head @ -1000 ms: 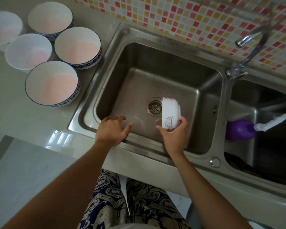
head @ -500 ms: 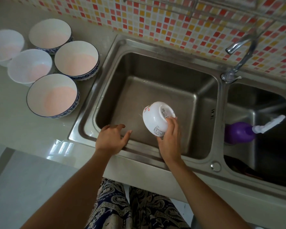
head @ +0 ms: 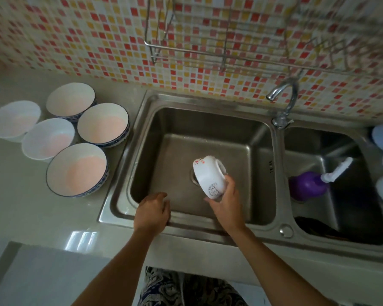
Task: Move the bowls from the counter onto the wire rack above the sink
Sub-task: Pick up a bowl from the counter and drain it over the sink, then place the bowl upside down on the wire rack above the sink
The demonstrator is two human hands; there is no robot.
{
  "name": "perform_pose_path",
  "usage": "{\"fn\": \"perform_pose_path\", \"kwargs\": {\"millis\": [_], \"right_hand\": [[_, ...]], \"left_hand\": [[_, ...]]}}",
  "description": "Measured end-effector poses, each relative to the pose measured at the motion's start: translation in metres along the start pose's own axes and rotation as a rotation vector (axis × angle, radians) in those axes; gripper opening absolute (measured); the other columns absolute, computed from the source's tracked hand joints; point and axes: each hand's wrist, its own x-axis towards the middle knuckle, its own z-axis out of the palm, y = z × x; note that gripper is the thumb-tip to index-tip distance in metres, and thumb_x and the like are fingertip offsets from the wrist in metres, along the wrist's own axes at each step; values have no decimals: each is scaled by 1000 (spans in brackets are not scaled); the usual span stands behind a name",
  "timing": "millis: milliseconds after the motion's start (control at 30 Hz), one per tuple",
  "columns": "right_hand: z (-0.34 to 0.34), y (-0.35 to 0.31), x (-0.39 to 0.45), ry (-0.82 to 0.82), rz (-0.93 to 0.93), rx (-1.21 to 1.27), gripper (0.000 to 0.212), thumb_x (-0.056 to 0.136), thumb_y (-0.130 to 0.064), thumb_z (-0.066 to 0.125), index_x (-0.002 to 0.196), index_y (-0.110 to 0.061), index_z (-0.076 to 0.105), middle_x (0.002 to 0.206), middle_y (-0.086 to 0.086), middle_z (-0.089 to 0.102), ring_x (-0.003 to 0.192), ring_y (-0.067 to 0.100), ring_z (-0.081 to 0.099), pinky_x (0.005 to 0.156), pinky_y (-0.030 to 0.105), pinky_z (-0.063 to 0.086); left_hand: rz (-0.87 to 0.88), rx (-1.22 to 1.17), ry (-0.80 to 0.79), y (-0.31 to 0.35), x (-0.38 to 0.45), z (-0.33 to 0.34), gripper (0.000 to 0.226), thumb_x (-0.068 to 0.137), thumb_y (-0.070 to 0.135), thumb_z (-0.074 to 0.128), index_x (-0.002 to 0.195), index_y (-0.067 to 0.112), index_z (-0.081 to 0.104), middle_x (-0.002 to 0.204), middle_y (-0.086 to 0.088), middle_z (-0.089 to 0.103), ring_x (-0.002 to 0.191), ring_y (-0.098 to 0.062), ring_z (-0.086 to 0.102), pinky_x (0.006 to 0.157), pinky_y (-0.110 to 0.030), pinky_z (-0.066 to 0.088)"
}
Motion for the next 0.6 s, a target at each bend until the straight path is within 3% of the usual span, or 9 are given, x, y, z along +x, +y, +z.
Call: {"fn": "perform_pose_path", "kwargs": {"millis": [100, 167, 300, 400, 467, 600], "right_hand": [[-32, -36, 9, 40, 169, 285, 85, 63, -28, 90, 132, -19, 43, 122, -3, 56, 104, 8, 58, 70, 14, 52], [-60, -60, 18, 77, 213, 474, 68, 71, -27, 86, 128, -15, 51, 115, -5, 62, 98, 6, 62, 64, 12, 52], [-110, -103, 29, 103, 339, 862, 45, 81, -34, 76, 121, -21, 61, 116, -2, 63, 101, 18, 63, 76, 35, 61], [-143, -128, 33, 44, 396, 1042, 30, 80, -38, 76, 105, -31, 62, 114, 0, 60, 106, 24, 61, 81, 46, 60], [-161, -140, 34, -14, 396, 1162, 30, 82, -38, 72, 107, -31, 58, 115, 2, 59, 107, 26, 60, 80, 47, 59], [-188, -156, 40, -92, 384, 1297, 54, 79, -40, 70, 126, -25, 49, 121, 9, 55, 108, 30, 58, 79, 48, 56]], "left_hand": [[28, -69, 48, 5, -2, -6, 39, 99, 26, 39, 134, 15, 48, 141, -10, 48, 134, -24, 41, 112, -33, 29], [81, -131, 118, 17, 3, -21, 43, 100, 22, 36, 141, 9, 40, 151, -10, 35, 143, -21, 24, 113, -28, 14], [328, -145, 311, 58, 35, -84, 57, 97, 38, 21, 148, 12, 24, 157, -3, 16, 145, -16, 10, 117, -34, 15], [464, -155, 469, 101, 63, -141, 53, 101, 31, 31, 149, 15, 17, 155, 3, 5, 144, -11, 1, 116, -32, 7], [555, -101, 548, 129, 77, -172, 53, 101, 25, 35, 149, 13, 17, 156, 1, 6, 146, -14, -1, 117, -32, 5], [686, 86, 556, 166, 97, -216, 53, 103, 25, 27, 151, 11, 9, 159, -5, 2, 147, -19, -3, 118, -32, -5]]}}
